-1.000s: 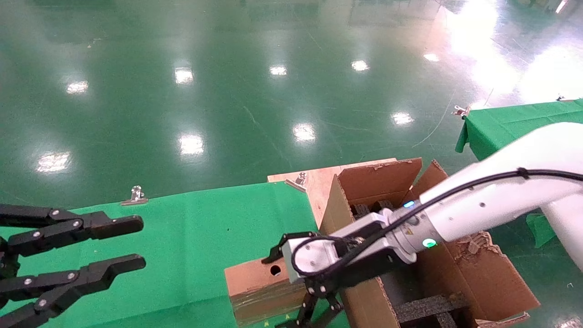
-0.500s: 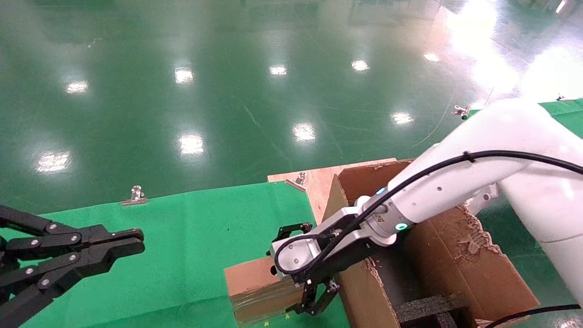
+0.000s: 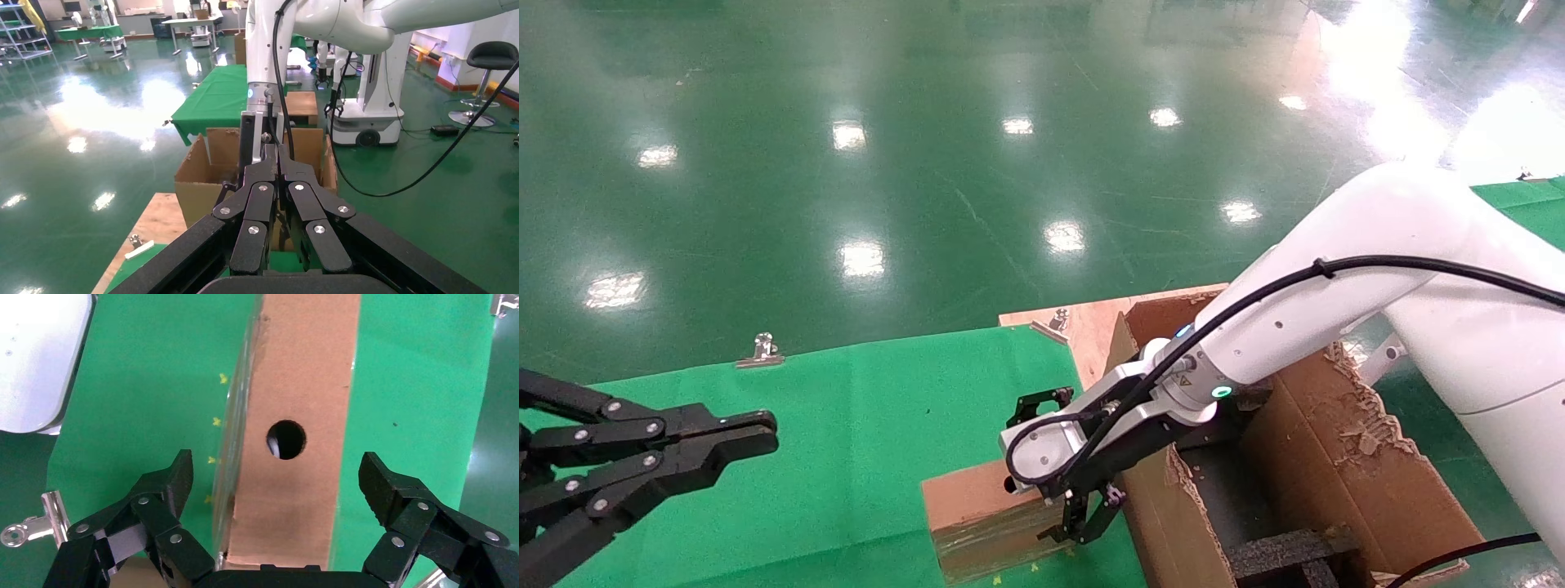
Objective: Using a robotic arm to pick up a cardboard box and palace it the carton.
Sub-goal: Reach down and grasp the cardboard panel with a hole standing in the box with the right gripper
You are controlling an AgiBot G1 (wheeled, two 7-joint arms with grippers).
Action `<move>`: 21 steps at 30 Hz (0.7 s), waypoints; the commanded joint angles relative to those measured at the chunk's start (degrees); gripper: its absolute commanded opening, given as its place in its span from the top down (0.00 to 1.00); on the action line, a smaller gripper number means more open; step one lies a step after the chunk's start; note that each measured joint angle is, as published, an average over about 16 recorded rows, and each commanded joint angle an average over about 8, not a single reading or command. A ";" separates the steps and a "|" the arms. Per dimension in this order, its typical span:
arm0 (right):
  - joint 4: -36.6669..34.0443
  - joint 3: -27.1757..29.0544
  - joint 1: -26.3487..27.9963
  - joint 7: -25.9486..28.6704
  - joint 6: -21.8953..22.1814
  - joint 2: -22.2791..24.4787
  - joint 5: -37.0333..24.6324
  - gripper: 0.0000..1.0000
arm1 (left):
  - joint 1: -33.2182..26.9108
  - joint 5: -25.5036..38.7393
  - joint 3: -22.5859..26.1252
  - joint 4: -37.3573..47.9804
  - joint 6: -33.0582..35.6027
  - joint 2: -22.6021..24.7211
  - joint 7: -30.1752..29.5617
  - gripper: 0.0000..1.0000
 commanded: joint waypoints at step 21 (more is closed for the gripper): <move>0.06 0.22 -0.28 0.17 -0.05 0.14 0.42 1.00 | 0.00 -0.03 0.00 0.00 -0.01 0.00 0.00 0.00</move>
